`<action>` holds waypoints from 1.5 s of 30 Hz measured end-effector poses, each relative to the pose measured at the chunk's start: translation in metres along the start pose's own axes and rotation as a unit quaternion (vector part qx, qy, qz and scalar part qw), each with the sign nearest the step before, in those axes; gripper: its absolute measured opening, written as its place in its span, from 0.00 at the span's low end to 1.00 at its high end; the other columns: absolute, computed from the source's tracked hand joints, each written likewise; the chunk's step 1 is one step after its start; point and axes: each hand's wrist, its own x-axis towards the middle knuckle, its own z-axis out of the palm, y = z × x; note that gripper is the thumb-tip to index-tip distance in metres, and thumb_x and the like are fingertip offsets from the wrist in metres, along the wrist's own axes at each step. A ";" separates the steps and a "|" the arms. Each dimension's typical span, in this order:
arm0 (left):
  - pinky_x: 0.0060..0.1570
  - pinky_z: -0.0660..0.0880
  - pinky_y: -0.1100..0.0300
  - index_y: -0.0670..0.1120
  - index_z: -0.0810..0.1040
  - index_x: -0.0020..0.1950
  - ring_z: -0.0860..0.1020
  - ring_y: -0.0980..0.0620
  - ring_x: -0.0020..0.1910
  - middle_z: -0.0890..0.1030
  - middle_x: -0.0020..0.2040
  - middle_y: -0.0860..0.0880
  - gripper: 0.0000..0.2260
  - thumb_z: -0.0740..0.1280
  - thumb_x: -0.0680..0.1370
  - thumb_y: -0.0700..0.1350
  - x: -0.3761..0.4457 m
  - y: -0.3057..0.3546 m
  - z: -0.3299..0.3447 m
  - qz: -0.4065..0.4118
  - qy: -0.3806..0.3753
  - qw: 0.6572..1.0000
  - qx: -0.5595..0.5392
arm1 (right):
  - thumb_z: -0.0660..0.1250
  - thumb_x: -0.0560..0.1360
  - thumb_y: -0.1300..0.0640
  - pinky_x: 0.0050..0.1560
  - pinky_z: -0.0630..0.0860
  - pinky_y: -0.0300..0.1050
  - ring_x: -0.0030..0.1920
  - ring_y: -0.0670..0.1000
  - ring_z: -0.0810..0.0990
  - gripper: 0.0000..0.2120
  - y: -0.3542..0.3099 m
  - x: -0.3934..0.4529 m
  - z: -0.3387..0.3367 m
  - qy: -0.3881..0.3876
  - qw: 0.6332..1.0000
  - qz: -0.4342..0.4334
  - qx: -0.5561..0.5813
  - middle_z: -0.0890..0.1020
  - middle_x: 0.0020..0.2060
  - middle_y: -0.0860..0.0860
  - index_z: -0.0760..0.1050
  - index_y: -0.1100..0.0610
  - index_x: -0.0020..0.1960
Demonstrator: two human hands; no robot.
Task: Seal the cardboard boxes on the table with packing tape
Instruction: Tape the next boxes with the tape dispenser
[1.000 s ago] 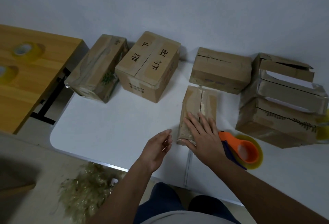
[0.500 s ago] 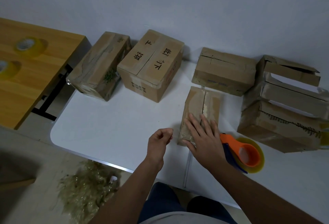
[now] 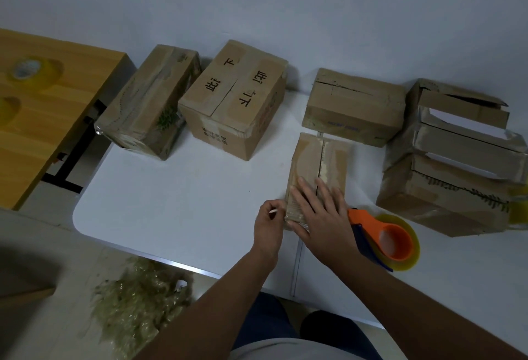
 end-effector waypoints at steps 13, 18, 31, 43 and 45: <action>0.57 0.77 0.59 0.47 0.84 0.54 0.82 0.53 0.53 0.85 0.51 0.51 0.10 0.63 0.81 0.40 -0.004 0.040 -0.023 0.011 -0.031 0.990 0.134 | 0.46 0.78 0.35 0.73 0.56 0.64 0.78 0.58 0.56 0.33 0.000 0.000 -0.005 -0.008 1.000 0.005 -0.016 0.57 0.79 0.49 0.56 0.50 0.79; 0.56 0.71 0.71 0.49 0.76 0.70 0.78 0.58 0.60 0.79 0.62 0.55 0.20 0.57 0.82 0.34 -0.033 0.049 -0.015 0.056 -0.136 0.971 0.187 | 0.46 0.77 0.36 0.73 0.58 0.64 0.77 0.59 0.58 0.33 0.000 0.001 -0.005 -0.007 1.000 0.008 -0.010 0.58 0.78 0.49 0.59 0.50 0.78; 0.49 0.78 0.64 0.41 0.78 0.47 0.81 0.57 0.45 0.82 0.44 0.50 0.04 0.72 0.77 0.38 0.006 0.043 -0.048 0.260 -0.208 0.872 0.360 | 0.56 0.78 0.36 0.73 0.57 0.65 0.78 0.60 0.55 0.36 0.003 0.000 -0.001 -0.012 1.000 -0.004 -0.014 0.54 0.79 0.50 0.54 0.51 0.80; 0.46 0.79 0.63 0.44 0.80 0.48 0.83 0.58 0.41 0.84 0.48 0.50 0.07 0.74 0.73 0.36 0.020 0.049 -0.048 0.224 -0.236 0.868 0.375 | 0.67 0.71 0.51 0.75 0.51 0.66 0.79 0.59 0.45 0.44 0.003 -0.001 -0.005 -0.032 0.999 -0.008 0.015 0.46 0.80 0.50 0.47 0.51 0.80; 0.48 0.78 0.67 0.45 0.81 0.58 0.83 0.60 0.44 0.84 0.52 0.52 0.12 0.72 0.75 0.37 0.012 0.048 -0.042 0.209 -0.220 0.874 0.381 | 0.67 0.71 0.52 0.75 0.50 0.66 0.79 0.59 0.45 0.44 0.003 -0.001 -0.006 -0.035 0.999 -0.009 0.018 0.46 0.80 0.49 0.47 0.50 0.81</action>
